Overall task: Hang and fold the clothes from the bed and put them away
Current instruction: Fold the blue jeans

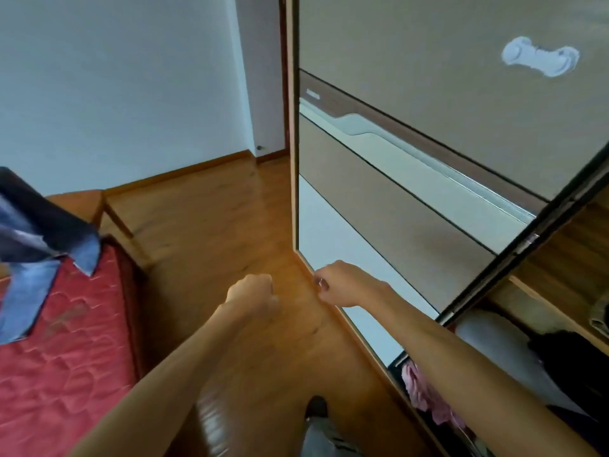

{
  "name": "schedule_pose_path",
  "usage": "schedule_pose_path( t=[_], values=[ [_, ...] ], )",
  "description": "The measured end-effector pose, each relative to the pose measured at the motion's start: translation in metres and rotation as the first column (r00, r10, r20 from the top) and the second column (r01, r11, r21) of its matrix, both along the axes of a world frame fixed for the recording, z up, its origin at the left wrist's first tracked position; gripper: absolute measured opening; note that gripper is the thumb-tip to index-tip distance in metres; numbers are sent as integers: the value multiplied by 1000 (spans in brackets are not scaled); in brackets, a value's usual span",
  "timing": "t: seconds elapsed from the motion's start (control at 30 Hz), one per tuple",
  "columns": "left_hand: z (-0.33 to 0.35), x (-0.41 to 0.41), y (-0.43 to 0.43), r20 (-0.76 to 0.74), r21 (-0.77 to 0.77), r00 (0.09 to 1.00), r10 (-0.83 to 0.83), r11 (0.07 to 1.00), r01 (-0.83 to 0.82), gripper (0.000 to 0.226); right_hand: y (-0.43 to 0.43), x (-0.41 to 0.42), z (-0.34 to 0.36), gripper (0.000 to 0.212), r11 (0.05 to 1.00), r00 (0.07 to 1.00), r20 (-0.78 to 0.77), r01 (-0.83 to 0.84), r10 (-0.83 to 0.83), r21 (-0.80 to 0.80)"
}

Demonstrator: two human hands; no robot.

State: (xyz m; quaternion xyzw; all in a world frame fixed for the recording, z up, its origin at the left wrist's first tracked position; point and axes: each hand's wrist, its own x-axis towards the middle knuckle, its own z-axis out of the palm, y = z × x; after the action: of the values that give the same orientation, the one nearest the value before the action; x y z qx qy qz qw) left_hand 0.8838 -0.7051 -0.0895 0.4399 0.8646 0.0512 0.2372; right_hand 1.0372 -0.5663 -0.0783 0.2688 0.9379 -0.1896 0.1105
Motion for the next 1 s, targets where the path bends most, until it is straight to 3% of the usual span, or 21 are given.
schedule_pose_path(
  t=[0.27, 0.5, 0.83, 1.0],
  values=[
    [-11, -147, -37, -56, -76, 965, 257, 962, -261, 22, 2, -187, -20, 32, 958, 958, 23, -284, 285, -30],
    [2, -267, -68, -107, -140, 910, 400, 900, -412, 28, -2, -343, -7, 35, 853, 851, 48, -521, 522, -40],
    [-38, -424, -174, -34, -307, 801, 598, 756, -578, 25, -69, -546, -21, 38, 697, 686, 139, -714, 714, -61],
    [-61, -519, -231, -5, -286, 761, 649, 728, -623, 31, -112, -652, -38, 37, 650, 625, 239, -759, 743, -36]
  ],
)
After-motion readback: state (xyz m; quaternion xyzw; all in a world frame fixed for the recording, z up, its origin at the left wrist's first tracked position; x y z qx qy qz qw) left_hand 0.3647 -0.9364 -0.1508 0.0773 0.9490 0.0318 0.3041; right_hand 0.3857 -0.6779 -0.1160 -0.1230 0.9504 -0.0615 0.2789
